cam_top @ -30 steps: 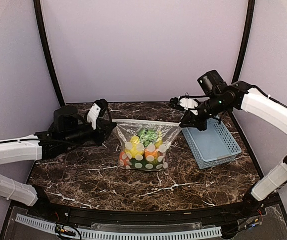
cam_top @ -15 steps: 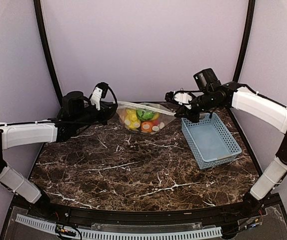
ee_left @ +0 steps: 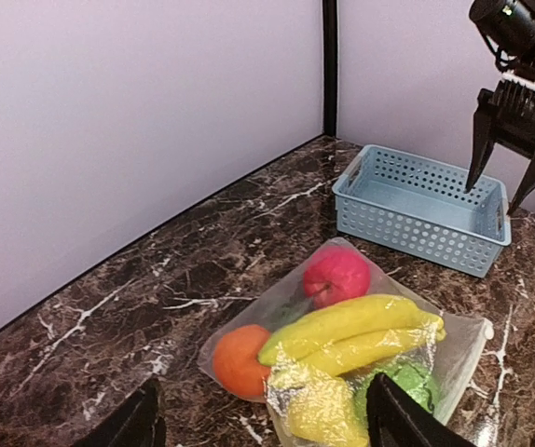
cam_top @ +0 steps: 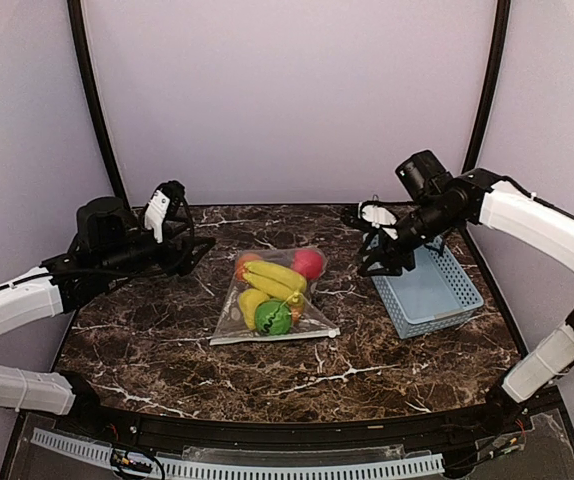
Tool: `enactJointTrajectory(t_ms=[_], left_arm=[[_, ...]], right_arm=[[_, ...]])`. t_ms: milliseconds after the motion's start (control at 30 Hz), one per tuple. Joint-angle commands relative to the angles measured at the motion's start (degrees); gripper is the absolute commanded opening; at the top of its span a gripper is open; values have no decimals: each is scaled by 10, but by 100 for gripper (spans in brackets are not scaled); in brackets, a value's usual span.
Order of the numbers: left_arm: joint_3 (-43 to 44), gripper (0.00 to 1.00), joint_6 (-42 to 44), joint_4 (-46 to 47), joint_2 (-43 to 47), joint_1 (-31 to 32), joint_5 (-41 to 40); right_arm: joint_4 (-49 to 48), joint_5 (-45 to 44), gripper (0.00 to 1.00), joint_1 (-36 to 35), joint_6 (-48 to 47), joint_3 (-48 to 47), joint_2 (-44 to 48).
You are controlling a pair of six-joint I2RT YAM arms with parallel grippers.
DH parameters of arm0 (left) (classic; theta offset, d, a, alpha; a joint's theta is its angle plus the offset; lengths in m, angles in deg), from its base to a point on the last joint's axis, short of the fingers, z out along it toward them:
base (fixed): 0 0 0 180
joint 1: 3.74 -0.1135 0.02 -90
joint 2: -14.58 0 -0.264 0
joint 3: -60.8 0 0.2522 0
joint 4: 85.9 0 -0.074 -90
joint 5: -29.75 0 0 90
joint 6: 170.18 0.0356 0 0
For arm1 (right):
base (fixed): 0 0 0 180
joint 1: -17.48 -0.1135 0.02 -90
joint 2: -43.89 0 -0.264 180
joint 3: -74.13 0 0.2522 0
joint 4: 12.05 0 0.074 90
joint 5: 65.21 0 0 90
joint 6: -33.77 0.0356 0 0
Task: Place the food in the zip-top bag and seal the zipper
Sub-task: Place the zipper food storage bag at the center of the board, then reset both arms
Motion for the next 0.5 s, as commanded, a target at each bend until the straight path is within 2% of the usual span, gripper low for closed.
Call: enactJointTrajectory(t_ms=[0,67,100,133,167,200,333,467], left_arm=[[24,78,7,-50,-7,2,-93],[52,92,-8,-70,-21,2,-132],[72,97,-21,-86,-25,1,-160],[84,98,-29,-108,-37,1,-175],[108,99,-48,-123,-43,0,-210],[135,99,-52,-153,-56,0,-225],[228,99,-73,-246,-99,-3,-281],[230,99,-70,-215,-93,-4,-308]], right_arm=[[-33,22,52,47,42,9,43],[-58,16,55,70,65,8,54],[-70,13,63,84,81,7,62],[-83,11,75,98,90,6,73],[-95,12,91,115,101,5,81],[-105,14,98,134,113,3,89],[-176,-7,99,206,175,10,136],[-253,-48,99,268,252,31,174]])
